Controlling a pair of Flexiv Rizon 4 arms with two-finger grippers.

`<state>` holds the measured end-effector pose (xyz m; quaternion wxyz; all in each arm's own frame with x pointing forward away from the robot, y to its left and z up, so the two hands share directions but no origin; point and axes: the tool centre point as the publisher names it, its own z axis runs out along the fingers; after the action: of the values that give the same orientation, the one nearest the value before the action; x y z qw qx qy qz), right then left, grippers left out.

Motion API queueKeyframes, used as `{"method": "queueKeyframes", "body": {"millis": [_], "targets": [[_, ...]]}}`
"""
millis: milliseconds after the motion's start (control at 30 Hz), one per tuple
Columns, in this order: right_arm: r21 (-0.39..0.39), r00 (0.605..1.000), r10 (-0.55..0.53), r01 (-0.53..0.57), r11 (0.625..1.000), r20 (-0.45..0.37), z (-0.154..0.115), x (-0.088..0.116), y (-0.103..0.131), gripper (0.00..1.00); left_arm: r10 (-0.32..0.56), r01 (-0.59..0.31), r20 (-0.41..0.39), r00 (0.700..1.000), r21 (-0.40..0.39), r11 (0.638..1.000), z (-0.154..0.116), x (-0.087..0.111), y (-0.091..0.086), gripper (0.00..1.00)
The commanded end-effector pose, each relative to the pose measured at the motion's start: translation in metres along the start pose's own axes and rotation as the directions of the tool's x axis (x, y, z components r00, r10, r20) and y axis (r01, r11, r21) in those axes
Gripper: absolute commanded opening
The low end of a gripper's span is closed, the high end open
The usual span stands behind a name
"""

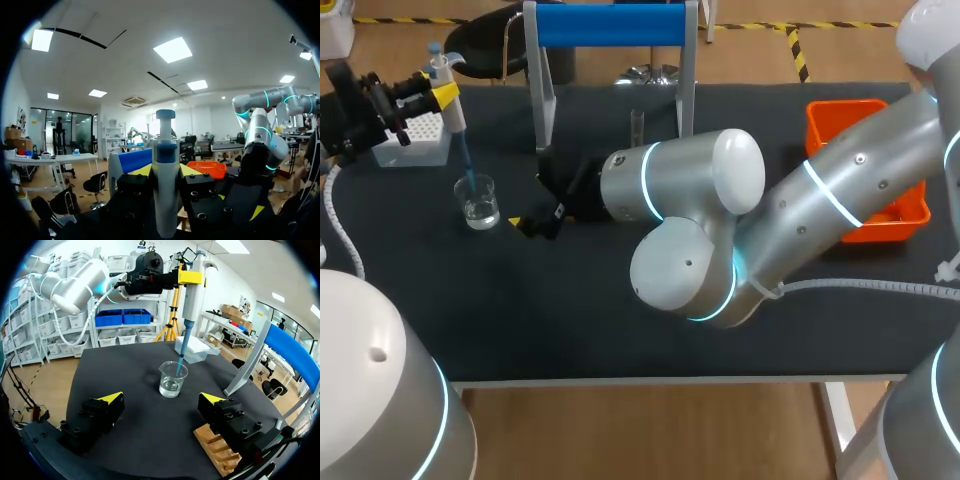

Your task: Invert the test tube, pick up the pipette, mount the tip to pipette, aspirate from beaker and dispense into the tube, eject the tip, return the pipette, and cap with the stopper.

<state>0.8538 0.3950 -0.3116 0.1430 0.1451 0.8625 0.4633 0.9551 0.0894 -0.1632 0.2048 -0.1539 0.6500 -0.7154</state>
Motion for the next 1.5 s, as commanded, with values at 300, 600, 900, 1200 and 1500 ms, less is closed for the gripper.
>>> {"method": "queueKeyframes", "body": {"millis": [300, 600, 900, 1200, 1500], "targets": [[-0.001, 1.000, 0.000, 0.000, 1.000, -0.002, 0.000, 0.000, 0.000, 1.00, -0.006, 0.006, -0.018, 1.000, 0.010, 1.000, -0.004, -0.002, 0.012, 0.00], [-0.001, 1.000, 0.000, 0.000, 1.000, -0.002, 0.000, 0.000, 0.000, 1.00, -0.008, 0.008, -0.026, 1.000, 0.005, 1.000, -0.005, -0.002, 0.016, 0.00], [-0.001, 1.000, 0.000, 0.000, 1.000, -0.002, 0.000, 0.000, 0.000, 1.00, -0.003, 0.003, -0.030, 1.000, 0.002, 1.000, -0.004, -0.002, 0.019, 0.00], [-0.001, 1.000, 0.000, 0.000, 1.000, -0.002, 0.000, 0.000, 0.000, 1.00, -0.004, 0.004, -0.039, 0.999, -0.007, 1.000, -0.002, 0.000, 0.022, 0.00], [-0.001, 1.000, 0.000, 0.000, 1.000, -0.002, 0.000, 0.000, 0.000, 1.00, 0.004, -0.005, -0.039, 0.999, -0.006, 1.000, -0.002, 0.002, 0.022, 0.00]]}}
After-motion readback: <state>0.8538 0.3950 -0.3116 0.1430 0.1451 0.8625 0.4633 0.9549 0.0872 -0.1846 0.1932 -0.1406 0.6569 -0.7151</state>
